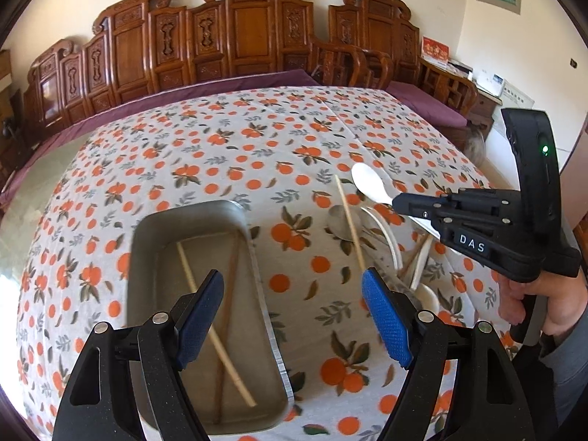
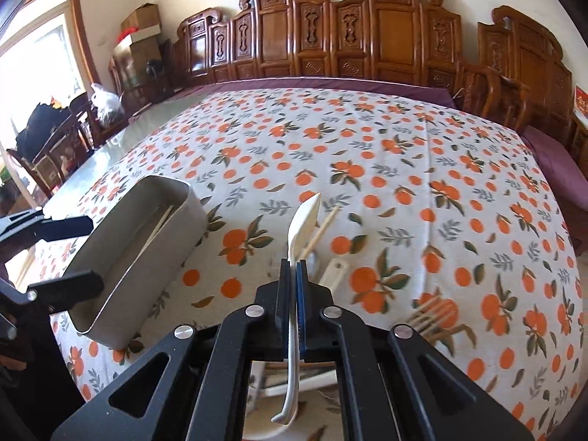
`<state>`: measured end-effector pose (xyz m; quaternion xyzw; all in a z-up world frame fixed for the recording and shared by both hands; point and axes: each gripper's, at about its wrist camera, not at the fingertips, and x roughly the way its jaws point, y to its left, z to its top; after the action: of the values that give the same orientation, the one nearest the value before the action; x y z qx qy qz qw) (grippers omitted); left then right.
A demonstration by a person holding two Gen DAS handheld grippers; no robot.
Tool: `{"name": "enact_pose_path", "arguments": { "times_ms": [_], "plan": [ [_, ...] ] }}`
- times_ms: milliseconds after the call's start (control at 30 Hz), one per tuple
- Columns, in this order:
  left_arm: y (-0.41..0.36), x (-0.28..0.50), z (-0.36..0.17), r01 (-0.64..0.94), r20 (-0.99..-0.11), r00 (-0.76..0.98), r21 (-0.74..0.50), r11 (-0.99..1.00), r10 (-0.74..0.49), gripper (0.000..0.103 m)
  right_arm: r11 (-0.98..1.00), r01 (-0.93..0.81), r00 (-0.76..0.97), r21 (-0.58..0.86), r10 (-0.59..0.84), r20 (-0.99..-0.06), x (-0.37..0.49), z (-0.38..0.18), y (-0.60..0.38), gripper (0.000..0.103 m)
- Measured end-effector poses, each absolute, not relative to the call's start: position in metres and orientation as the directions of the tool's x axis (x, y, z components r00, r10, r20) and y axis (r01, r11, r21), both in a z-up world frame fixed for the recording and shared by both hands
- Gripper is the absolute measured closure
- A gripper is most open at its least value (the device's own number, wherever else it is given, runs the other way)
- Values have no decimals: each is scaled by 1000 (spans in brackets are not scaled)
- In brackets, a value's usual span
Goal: Organize utensils
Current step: 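Grasp another chopstick from the pile with the left tool while the right tool holds the spoon, then drop the chopstick into the tray with the left tool while the right tool carries the spoon over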
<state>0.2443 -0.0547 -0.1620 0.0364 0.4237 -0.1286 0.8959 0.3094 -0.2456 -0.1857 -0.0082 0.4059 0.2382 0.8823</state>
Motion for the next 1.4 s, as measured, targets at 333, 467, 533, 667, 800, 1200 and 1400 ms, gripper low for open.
{"name": "enact_pose_path", "arguments": {
  "times_ms": [333,467,533,667,800,1200,1400],
  "plan": [
    [-100,262,-178,340,-809,538,-46,939,-235,49,925,-333,581,185,356,-732,315,-197,-285,99],
    [-117,280,-192,366,-836,485,-72,928,-256,66,928,-315,594,200,357,-721,316,-196,-292,99],
    [-122,288,-199,370,-846,465,-84,925,-263,74,927,-314,595,205,360,-719,317,-196,-294,99],
    [-130,305,-219,359,-871,417,-104,928,-259,84,929,-310,593,204,357,-722,320,-197,-292,99],
    [-133,316,-235,345,-887,390,-108,932,-247,92,926,-318,597,201,361,-717,319,-196,-291,99],
    [-128,322,-239,327,-877,393,-148,933,-276,99,923,-330,595,196,365,-716,318,-195,-282,99],
    [-118,310,-213,330,-847,445,-146,933,-290,99,922,-334,609,197,370,-702,314,-188,-275,99]
  ]
}}
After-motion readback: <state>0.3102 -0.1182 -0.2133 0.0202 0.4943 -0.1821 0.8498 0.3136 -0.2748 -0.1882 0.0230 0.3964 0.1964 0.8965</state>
